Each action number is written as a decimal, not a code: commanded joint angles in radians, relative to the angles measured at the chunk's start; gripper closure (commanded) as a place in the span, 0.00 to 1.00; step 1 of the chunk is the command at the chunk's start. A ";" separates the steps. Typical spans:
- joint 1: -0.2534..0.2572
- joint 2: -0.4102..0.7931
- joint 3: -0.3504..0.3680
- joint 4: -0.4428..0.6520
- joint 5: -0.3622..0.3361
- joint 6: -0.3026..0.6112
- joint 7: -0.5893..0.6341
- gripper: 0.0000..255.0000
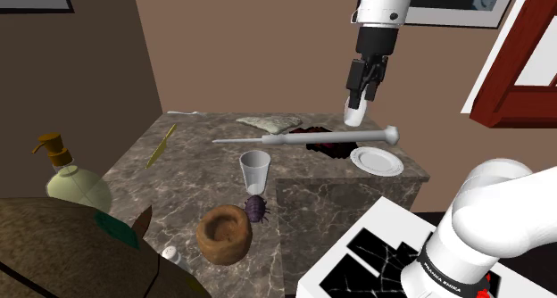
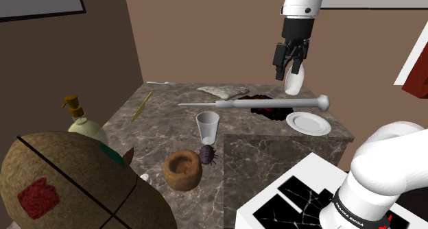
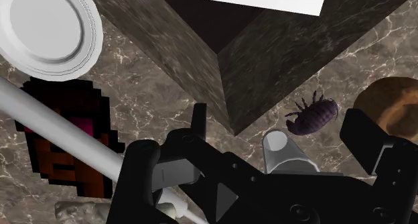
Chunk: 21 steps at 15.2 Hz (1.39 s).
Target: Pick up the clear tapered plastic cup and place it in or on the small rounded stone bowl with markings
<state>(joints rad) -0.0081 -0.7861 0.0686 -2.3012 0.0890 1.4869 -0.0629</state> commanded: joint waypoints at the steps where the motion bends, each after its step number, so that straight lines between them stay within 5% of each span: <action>1: 0.000 0.000 0.000 0.000 0.000 0.000 0.000 0.00; 11: 0.006 0.315 0.062 0.017 0.054 0.266 0.058 0.00; 21: 0.015 0.688 0.109 0.165 0.069 0.461 0.118 0.00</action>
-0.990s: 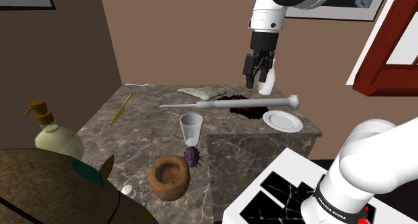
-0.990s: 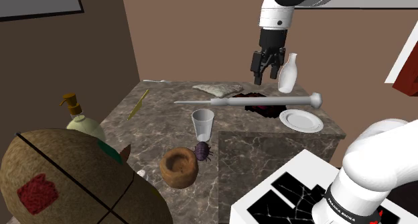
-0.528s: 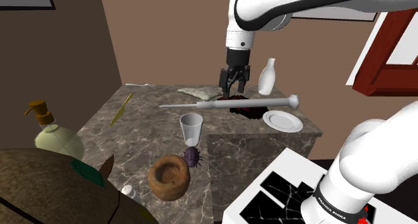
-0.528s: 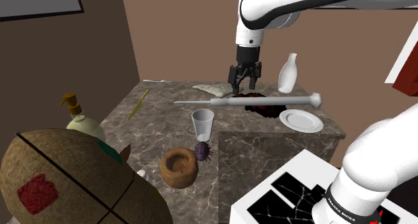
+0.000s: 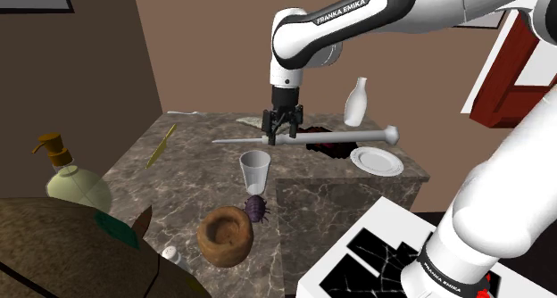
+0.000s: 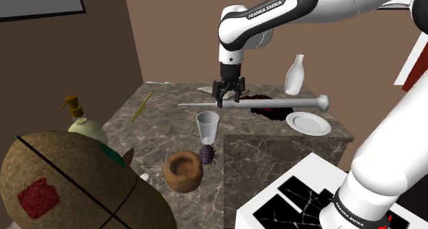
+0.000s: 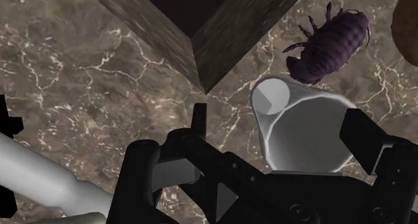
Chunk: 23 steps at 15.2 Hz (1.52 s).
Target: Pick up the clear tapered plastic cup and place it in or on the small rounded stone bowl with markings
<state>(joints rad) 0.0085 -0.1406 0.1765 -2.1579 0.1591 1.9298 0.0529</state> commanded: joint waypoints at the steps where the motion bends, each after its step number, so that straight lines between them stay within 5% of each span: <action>1: 0.000 0.082 0.004 0.044 -0.003 0.032 0.008 0.00; 5: 0.010 0.239 0.014 0.144 -0.010 0.078 0.034 0.00; 13: 0.019 0.274 0.019 0.081 -0.009 0.177 0.034 0.00; 21: 0.019 0.274 0.019 0.081 -0.009 0.177 0.034 0.00; 22: 0.019 0.274 0.019 0.081 -0.009 0.177 0.034 1.00; 23: 0.019 0.274 0.019 0.081 -0.009 0.177 0.034 1.00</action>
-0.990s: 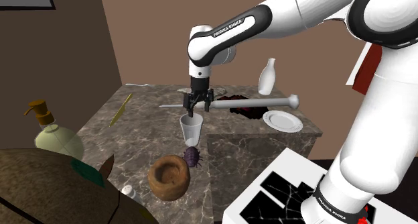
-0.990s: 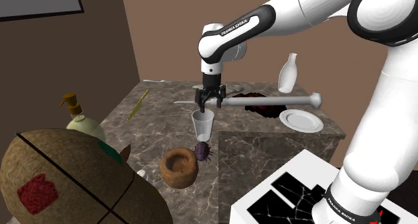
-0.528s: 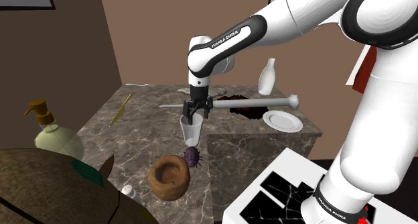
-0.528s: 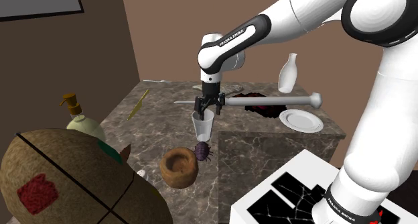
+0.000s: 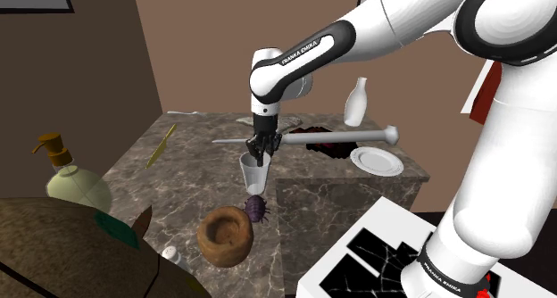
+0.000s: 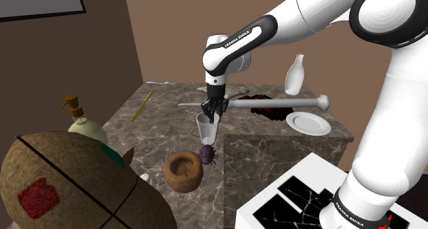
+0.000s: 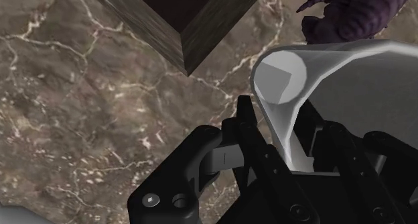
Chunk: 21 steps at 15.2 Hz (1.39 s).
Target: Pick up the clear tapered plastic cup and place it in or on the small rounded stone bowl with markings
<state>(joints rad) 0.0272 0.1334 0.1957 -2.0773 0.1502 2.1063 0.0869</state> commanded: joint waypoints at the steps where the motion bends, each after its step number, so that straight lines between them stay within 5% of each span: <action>1: 0.000 0.000 0.000 0.000 0.000 0.000 0.000 1.00; 8: 0.000 0.000 0.000 0.000 0.000 0.000 0.000 1.00; 21: -0.005 -0.072 -0.002 0.093 0.003 -0.164 0.015 1.00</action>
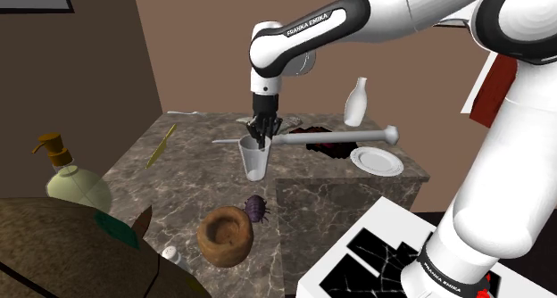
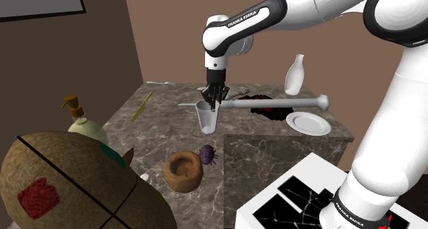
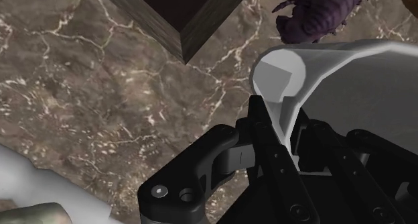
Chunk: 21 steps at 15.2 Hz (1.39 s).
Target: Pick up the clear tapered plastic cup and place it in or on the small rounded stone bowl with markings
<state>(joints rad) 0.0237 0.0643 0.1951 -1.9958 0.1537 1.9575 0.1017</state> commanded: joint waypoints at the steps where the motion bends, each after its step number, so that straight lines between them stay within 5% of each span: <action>1: -0.002 -0.007 -0.001 0.020 -0.001 -0.028 0.001 1.00; 21: 0.004 -0.063 0.005 0.207 0.003 -0.265 0.047 1.00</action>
<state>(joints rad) 0.0229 0.0089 0.1954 -1.7906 0.1542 1.7001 0.1390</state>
